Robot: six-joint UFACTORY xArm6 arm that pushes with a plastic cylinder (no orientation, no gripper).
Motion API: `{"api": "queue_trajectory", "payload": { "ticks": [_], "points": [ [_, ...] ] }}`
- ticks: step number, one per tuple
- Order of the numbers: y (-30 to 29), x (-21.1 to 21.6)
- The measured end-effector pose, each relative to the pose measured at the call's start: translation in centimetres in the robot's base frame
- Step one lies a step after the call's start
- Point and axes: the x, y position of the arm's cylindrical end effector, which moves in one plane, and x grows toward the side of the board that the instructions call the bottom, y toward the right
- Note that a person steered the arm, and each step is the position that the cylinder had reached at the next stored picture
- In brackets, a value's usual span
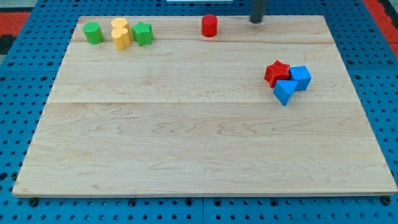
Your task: Push red circle left to the red star
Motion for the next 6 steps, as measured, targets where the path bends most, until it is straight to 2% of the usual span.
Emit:
{"api": "queue_trajectory", "payload": {
  "ticks": [1, 2, 3, 4, 5, 6],
  "points": [
    [-6.9, -0.1],
    [-10.9, 4.3],
    [-7.8, 12.5],
    [-5.4, 13.4],
    [-4.1, 7.5],
    [-12.4, 5.6]
  ]
}}
